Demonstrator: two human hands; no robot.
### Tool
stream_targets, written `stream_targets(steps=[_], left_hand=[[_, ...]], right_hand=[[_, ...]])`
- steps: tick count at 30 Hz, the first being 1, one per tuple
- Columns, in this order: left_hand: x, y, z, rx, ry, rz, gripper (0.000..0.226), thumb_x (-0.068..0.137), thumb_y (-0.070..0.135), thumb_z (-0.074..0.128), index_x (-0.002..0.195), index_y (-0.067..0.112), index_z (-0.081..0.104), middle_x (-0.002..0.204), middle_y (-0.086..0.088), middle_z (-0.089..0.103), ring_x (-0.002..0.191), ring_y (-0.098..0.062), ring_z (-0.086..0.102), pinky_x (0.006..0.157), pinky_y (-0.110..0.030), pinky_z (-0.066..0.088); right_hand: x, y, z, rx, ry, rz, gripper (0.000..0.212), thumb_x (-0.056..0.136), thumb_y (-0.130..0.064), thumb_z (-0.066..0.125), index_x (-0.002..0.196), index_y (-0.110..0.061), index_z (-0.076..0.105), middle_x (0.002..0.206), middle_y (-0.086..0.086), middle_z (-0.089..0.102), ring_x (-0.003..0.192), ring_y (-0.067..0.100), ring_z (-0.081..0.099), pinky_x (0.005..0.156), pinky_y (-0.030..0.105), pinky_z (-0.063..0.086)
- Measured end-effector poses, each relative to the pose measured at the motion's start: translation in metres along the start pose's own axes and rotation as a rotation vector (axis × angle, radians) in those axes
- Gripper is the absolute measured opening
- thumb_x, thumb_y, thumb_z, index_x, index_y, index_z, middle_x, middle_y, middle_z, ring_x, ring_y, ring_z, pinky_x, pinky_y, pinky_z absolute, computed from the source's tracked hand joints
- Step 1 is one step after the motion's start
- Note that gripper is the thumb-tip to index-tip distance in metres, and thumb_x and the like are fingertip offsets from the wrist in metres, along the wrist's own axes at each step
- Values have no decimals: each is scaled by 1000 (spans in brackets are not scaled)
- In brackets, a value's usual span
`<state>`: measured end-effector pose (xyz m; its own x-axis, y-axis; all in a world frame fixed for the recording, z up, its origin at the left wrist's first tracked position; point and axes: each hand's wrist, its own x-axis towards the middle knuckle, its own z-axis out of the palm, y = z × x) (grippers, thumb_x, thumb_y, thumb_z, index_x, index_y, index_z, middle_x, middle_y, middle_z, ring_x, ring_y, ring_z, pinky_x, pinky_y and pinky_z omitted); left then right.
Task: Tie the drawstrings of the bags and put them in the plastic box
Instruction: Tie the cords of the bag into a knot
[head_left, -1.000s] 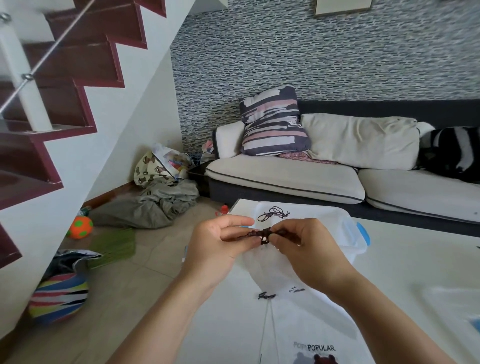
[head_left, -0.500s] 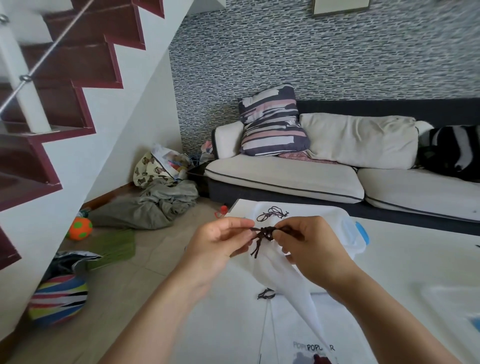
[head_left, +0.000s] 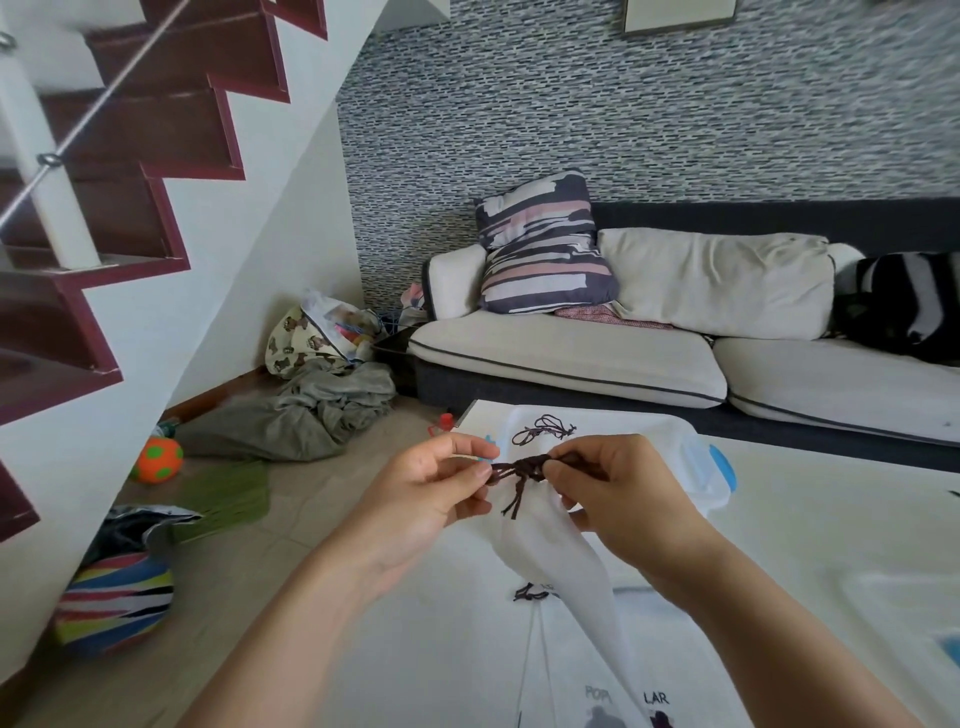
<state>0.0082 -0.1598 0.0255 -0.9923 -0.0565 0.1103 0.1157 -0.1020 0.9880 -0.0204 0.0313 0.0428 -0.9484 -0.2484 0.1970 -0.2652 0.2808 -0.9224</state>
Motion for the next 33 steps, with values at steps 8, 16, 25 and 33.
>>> stream_targets(steps=[8,16,25,33], left_hand=[[0,-5,0,456,61,336,34,101,0,50,93,27,69,97,2,68,93,-12,66,86,-23,54],[2,-9,-1,612,104,466,26,102,1,48,103,19,66,98,-2,70,89,-11,72,84,-33,60],[5,-8,-8,864,15,582,30,99,-3,48,101,12,74,95,13,58,84,-1,67,79,-19,57],[6,-13,-5,1033,6,586,27,99,-1,51,100,16,72,98,6,59,86,-6,66,77,-15,50]], right_hand=[[-2,-4,-3,170,-63,64,13,92,-1,67,83,0,77,64,7,58,58,14,52,66,28,61],[-2,-3,-18,183,-94,128,5,86,0,73,84,-1,77,66,6,66,58,11,56,57,18,52],[3,2,-21,-105,-101,89,16,90,-7,70,76,-2,75,59,2,60,52,7,55,68,30,62],[6,6,-18,-318,-233,113,27,98,-12,59,73,-6,63,64,0,53,55,8,56,57,15,52]])
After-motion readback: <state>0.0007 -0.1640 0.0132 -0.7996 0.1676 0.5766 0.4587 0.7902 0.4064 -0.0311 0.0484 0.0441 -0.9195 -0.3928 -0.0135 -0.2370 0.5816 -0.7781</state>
